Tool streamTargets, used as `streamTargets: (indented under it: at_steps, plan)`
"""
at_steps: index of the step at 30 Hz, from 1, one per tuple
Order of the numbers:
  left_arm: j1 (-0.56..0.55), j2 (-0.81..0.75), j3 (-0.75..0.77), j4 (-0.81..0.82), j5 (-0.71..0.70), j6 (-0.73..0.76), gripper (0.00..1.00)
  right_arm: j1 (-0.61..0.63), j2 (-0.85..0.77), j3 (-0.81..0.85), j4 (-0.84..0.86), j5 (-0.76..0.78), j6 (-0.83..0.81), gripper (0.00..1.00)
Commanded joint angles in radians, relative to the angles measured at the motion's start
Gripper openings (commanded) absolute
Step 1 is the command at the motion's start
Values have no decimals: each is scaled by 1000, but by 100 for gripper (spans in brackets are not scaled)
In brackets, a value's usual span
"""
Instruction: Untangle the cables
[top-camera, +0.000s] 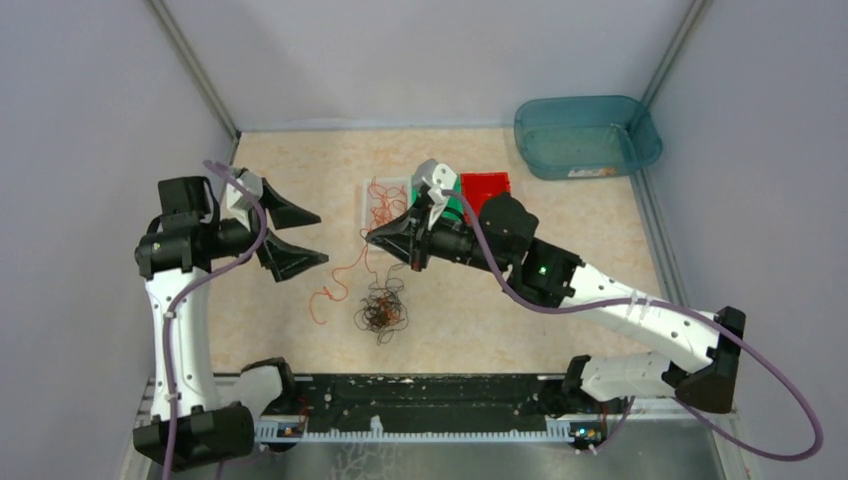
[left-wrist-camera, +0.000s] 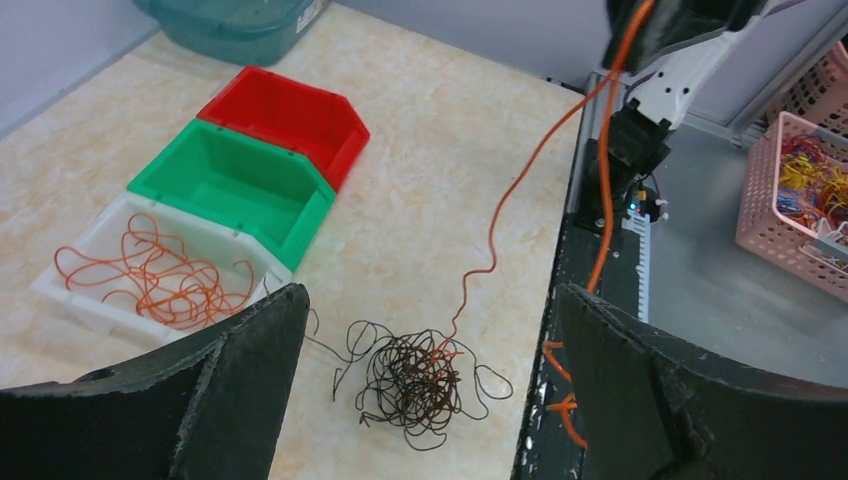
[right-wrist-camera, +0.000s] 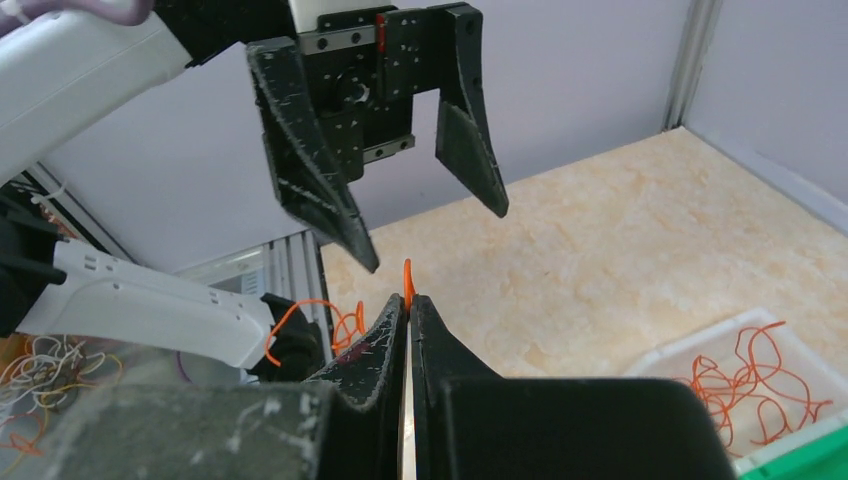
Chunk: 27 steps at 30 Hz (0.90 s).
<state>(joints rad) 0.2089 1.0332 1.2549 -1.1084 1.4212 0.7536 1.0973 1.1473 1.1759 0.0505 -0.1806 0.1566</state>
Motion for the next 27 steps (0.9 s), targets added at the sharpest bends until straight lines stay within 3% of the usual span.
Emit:
streamTargets:
  at_steps: [1,9,13,16,22,27]
  plan:
    - [-23,-40,45,-53,94,31,99,6,54,103,73,-31,-26,0]
    - [-75,-67,77,-45,107,1,99,6,97,144,115,-38,-24,0]
    - [-134,-96,27,38,61,-47,99,6,139,186,127,-68,5,0]
    - [-182,-137,-46,183,-24,-172,99,6,166,202,163,-101,39,0]
    - [-233,-232,-234,668,-181,-490,99,6,206,209,237,-152,114,0]
    - [-293,-188,-257,711,-243,-514,89,6,207,200,262,-168,135,0]
